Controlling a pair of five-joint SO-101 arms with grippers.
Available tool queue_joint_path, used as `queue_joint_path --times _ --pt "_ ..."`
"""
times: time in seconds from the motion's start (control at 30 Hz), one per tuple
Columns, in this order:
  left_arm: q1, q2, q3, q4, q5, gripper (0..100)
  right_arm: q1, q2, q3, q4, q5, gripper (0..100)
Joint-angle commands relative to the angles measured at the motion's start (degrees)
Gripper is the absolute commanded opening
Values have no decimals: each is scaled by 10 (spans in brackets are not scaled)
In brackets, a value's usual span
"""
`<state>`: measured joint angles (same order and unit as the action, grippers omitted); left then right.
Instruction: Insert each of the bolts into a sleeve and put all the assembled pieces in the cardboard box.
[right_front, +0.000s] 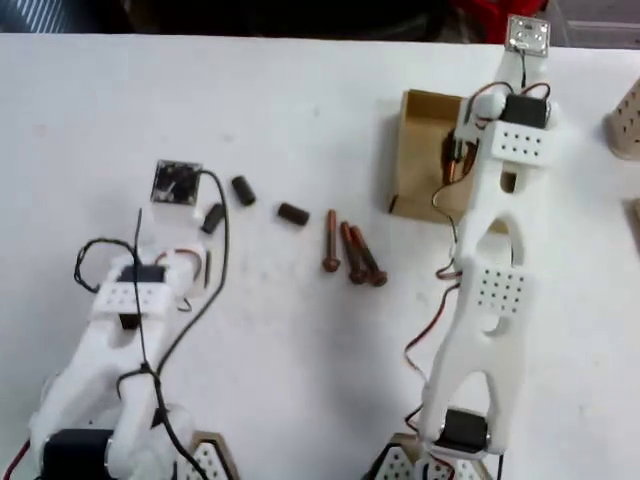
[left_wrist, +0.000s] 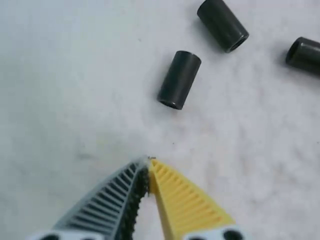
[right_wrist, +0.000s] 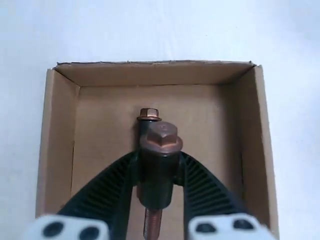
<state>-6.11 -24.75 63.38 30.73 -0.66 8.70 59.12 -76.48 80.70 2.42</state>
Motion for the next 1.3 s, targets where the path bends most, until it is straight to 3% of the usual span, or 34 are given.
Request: queue_joint_path --times 0.0,0.13,0.37,0.57,0.67,0.9,1.1,1.27 --pt "-6 1 -15 -16 -7 23 15 55 -120 35 9 48" --pt "-6 1 -15 -16 -7 23 22 84 -120 43 9 165" --pt "-6 1 -16 -17 -7 23 22 80 -136 52 9 135" --pt "-8 1 -18 -21 -7 23 8 11 -190 182 8 134" --pt "-10 2 -14 -46 -7 23 6 -43 -165 182 8 134" --pt "-27 2 -17 -52 -7 23 -22 -209 74 182 10 134" --pt "-32 2 -14 -79 -7 23 -142 -412 348 178 100 134" --pt "-32 2 -12 -77 -7 23 -243 -473 477 165 105 134"
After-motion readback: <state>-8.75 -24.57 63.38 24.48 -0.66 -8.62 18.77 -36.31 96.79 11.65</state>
